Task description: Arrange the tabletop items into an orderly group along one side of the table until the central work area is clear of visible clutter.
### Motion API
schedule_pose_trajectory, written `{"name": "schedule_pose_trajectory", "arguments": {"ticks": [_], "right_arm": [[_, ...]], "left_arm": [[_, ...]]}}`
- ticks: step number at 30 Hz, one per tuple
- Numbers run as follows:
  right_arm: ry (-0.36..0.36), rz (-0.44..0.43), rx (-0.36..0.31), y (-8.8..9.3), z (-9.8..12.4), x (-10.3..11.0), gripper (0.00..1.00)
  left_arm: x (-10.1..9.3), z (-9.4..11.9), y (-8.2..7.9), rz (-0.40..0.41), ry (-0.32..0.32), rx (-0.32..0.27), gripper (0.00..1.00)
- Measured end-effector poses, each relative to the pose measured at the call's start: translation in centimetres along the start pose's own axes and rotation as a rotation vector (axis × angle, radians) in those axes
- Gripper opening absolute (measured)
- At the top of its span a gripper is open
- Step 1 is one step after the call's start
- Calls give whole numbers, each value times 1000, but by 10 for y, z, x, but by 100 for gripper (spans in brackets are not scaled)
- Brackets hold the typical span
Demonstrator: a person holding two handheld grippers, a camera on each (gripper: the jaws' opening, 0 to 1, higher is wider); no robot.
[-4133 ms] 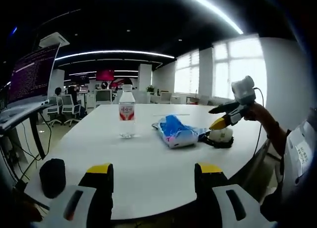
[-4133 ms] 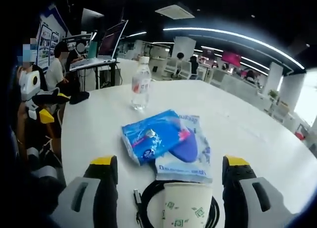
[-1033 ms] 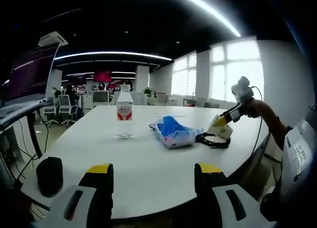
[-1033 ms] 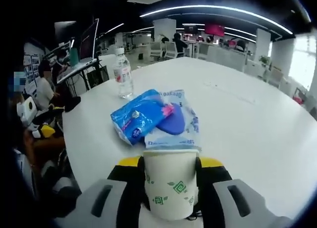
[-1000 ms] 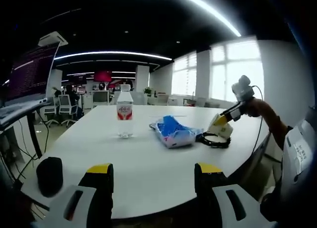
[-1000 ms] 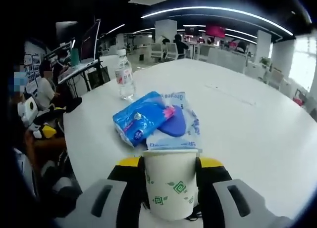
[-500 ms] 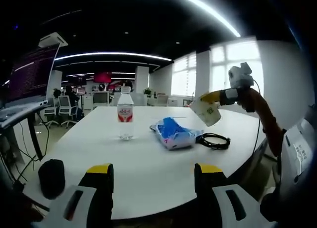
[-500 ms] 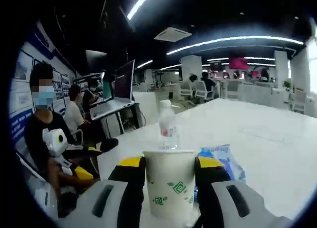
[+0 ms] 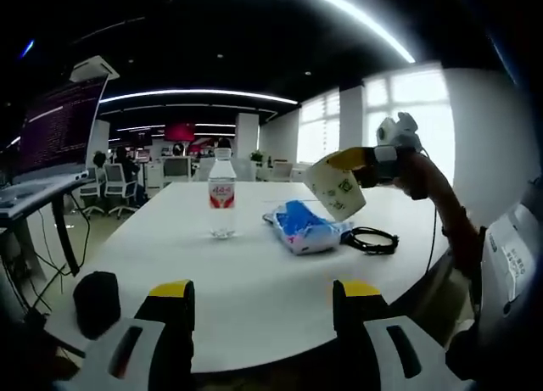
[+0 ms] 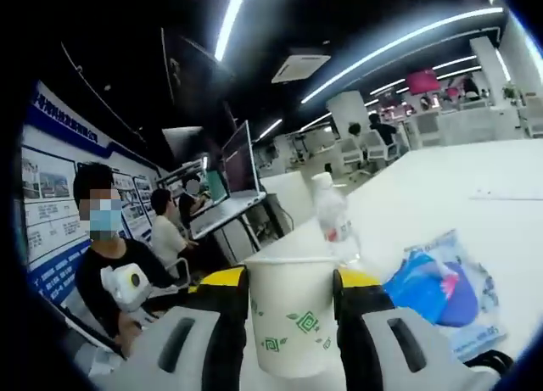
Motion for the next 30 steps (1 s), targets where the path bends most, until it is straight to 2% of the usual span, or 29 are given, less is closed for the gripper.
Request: {"name": "schedule_pose_trajectory", "arguments": {"ticks": [7, 10, 12, 13, 16, 18, 22, 24, 28, 30], "right_arm": [[39, -10, -24, 2, -19, -6, 36], [60, -45, -65, 2, -28, -10, 36], [74, -39, -89, 0, -33, -11, 37], [108, -7, -116, -1, -37, -12, 37], [170, 26, -118, 2, -45, -15, 37], [195, 10, -125, 3, -51, -17, 37], [220, -49, -191, 2, -64, -24, 36], [247, -49, -198, 3, -70, -27, 36], [360, 65, -191, 4, -78, -35, 36], [371, 75, -194, 4, -83, -35, 37]], "left_arm": [[1, 1, 1, -1, -4, 5, 65], [2, 3, 1, 2, -11, 5, 65], [3, 3, 1, 4, -14, 5, 65], [3, 3, 1, 4, -15, 5, 65], [3, 3, 2, 4, -15, 7, 65], [3, 3, 2, 3, -16, 7, 65], [3, 4, 3, 5, -21, 10, 65], [4, 5, 3, 5, -24, 10, 65], [5, 6, 3, 6, -31, 11, 65], [4, 5, 2, 6, -34, 13, 65]]}}
Point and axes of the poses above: the point that each gripper's makers call its tool centre point, and the gripper's own axes: z roughly backward along the fingers, x roughly to its left, y roughly out of its underside, the point moved 9 cm from there along z, roughly backward along the fingers, and after that the axes turned 1 degree about -z, right-handed, at the moved point
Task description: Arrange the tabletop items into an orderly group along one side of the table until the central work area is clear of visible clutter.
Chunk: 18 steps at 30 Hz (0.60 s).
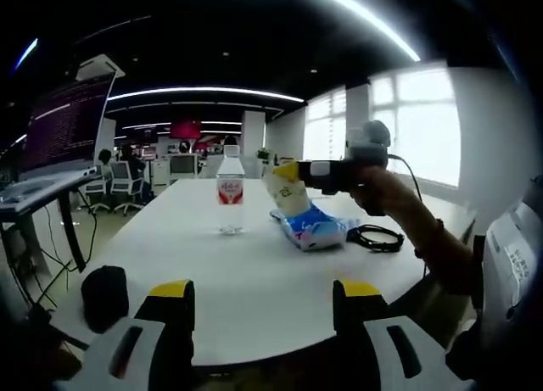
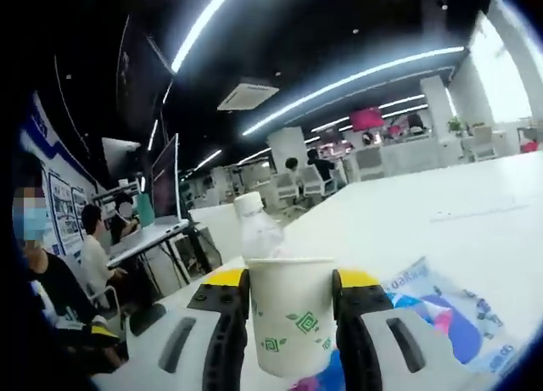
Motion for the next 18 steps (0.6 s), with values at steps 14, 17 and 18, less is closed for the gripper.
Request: {"name": "schedule_pose_trajectory", "arguments": {"ticks": [14, 17, 18], "right_arm": [[47, -112, 66, 26, -32, -13, 37], [49, -129, 73, 30, -37, -15, 37], [54, -139, 67, 30, -39, -17, 36]], "left_arm": [[-1, -8, 2, -7, 11, 19, 65], [-1, -9, 2, -12, 11, 28, 65], [-1, -9, 2, -11, 10, 27, 65]]}}
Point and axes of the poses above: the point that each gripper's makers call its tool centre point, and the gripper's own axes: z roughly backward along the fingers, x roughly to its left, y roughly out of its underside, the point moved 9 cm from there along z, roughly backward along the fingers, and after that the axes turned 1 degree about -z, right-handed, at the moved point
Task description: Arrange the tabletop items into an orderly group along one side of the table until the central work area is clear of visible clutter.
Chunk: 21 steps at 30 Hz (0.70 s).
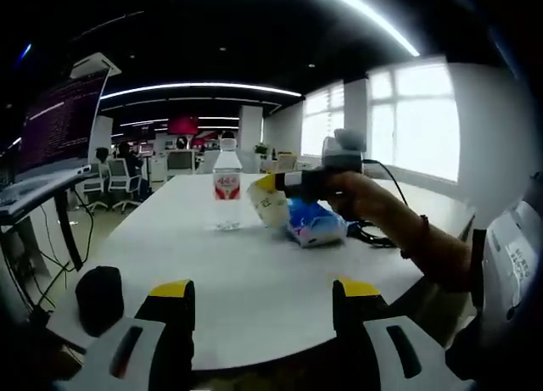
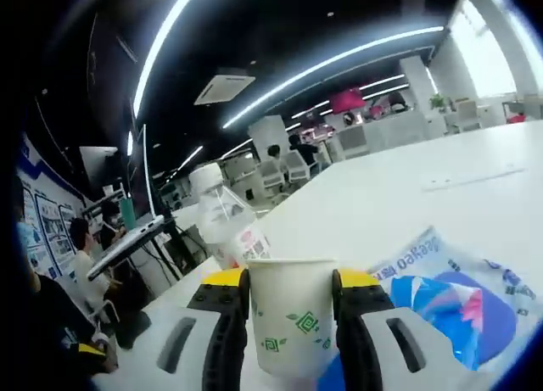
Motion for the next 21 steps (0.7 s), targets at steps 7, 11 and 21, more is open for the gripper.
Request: {"name": "schedule_pose_trajectory", "arguments": {"ticks": [7, 11, 21], "right_arm": [[31, 15, -22, -4, -18, -3, 36], [45, -61, -81, -9, -25, -9, 36], [108, 104, -86, -7, -33, -6, 34]], "left_arm": [[-2, 1, -2, -1, 10, -6, 64], [-2, 2, -2, 0, 12, -5, 64], [0, 7, -4, -3, 4, -8, 63]]}}
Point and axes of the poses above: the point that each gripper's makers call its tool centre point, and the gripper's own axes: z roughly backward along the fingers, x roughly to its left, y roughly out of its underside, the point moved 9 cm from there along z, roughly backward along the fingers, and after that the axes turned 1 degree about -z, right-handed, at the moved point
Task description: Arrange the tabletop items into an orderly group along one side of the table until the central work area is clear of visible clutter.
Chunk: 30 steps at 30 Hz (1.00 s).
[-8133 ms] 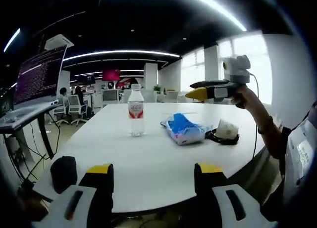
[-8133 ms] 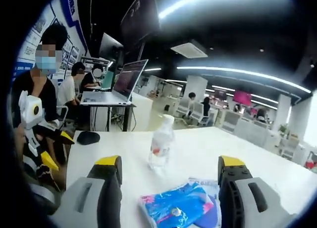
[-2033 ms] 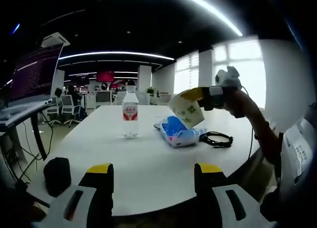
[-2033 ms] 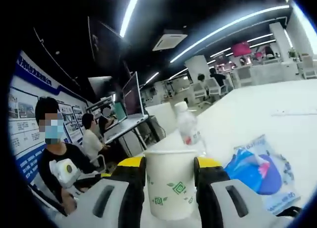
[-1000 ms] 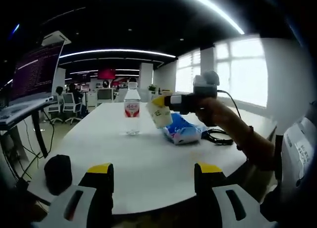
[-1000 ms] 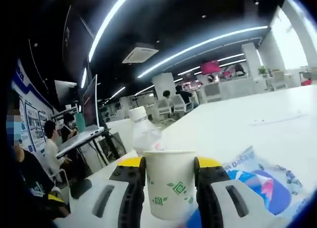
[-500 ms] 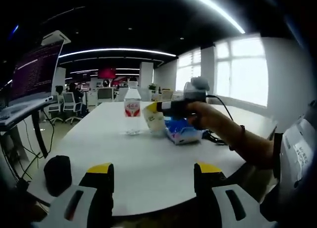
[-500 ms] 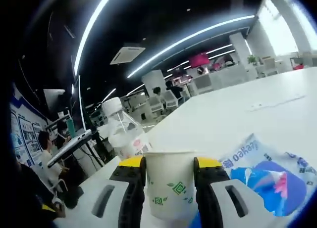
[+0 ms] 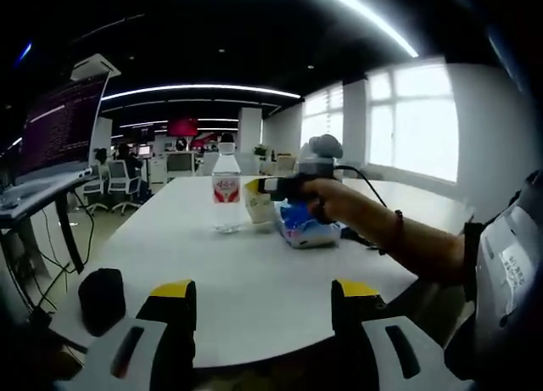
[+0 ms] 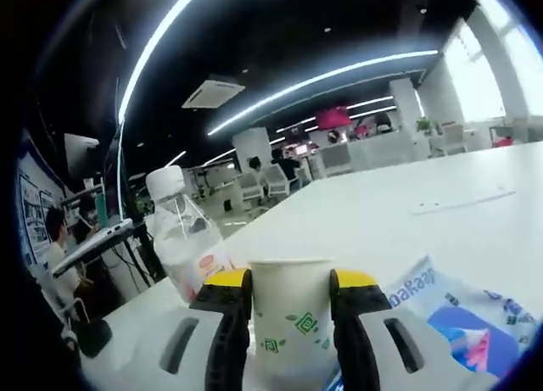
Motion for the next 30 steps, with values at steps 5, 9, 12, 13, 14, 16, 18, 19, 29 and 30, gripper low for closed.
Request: {"name": "schedule_pose_trajectory", "arguments": {"ticks": [5, 9, 12, 13, 14, 16, 18, 19, 29, 30], "right_arm": [[40, 25, -5, 3, 0, 0, 32], [41, 42, -16, 7, 8, 4, 32], [47, 37, -23, 8, 16, 6, 32], [49, 36, -24, 8, 16, 6, 32], [57, 33, -27, 9, 19, 7, 32], [54, 55, -30, 11, 24, 11, 33], [59, 73, -39, 13, 27, 13, 33], [62, 93, -47, 14, 29, 15, 34], [74, 226, -38, 25, 45, 26, 33], [72, 218, -36, 24, 41, 23, 33]], "left_arm": [[0, 1, 2, 3, 3, 4, 63], [1, 1, 1, 5, 4, -3, 63], [1, 0, 2, 5, 3, -1, 63], [1, 0, 2, 4, 4, -1, 63], [1, 0, 2, 4, 6, -2, 63], [1, 0, 2, 4, 10, -2, 63], [-1, -1, 2, 2, 12, -2, 63], [-1, -1, 2, 1, 13, -3, 63], [-1, 4, 2, 2, 10, -18, 63], [-1, 4, 2, 3, 8, -20, 63]]}}
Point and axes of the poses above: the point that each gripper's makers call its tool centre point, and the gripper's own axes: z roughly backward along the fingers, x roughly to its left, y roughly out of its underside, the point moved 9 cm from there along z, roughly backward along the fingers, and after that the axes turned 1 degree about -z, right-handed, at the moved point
